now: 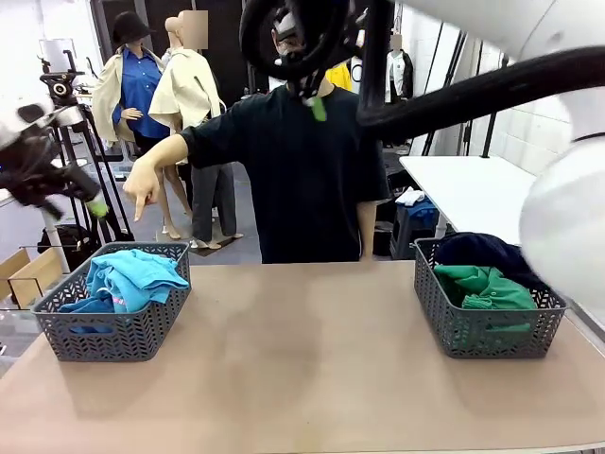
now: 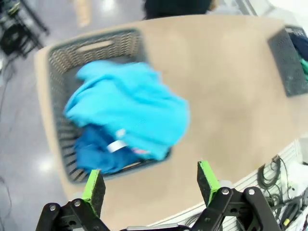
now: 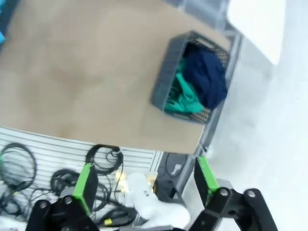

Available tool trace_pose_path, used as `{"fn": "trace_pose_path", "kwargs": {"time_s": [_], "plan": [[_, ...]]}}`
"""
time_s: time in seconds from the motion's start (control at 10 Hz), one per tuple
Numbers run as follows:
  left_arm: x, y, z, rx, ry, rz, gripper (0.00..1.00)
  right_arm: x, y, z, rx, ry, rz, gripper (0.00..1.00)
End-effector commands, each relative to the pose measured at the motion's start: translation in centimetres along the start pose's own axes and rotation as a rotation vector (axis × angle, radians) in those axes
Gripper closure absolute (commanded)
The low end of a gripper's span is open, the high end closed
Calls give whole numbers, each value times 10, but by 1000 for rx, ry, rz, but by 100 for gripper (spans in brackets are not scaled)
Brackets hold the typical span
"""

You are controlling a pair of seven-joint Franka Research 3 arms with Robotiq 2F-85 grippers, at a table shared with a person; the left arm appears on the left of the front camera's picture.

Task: Sort the tops and bottoms.
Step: Sort the clothes according to human instructions.

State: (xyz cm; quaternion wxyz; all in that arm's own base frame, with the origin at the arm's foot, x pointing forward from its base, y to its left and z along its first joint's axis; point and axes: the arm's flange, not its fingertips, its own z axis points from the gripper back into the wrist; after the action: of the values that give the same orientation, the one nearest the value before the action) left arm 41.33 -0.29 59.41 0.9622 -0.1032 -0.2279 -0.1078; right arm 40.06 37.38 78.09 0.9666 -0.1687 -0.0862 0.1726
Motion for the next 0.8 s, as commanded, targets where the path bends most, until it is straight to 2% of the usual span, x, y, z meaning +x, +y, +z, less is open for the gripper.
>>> {"fn": "trace_pose_path", "kwargs": {"time_s": [0.0,0.1,0.2,0.4,0.5,0.6,0.7], "plan": [[-1,-26,-9,-92,-61,-113,0,-129,-7,-135,2,35,-113,0],[1,-53,-9,-69,-49,-166,0,-158,-16,-160,23,121,-178,0],[3,-80,-13,-21,-57,-225,0,-197,-24,-183,23,163,-185,0],[2,-94,-27,87,-75,-257,0,-252,-29,-224,19,216,-220,0],[2,-92,-32,111,-76,-242,0,-268,-28,-243,46,213,-288,0],[4,-95,-35,189,-106,-194,0,-268,-29,-265,89,203,-394,0],[9,-93,-38,261,-117,-136,0,-247,-25,-286,78,159,-470,0]]}}
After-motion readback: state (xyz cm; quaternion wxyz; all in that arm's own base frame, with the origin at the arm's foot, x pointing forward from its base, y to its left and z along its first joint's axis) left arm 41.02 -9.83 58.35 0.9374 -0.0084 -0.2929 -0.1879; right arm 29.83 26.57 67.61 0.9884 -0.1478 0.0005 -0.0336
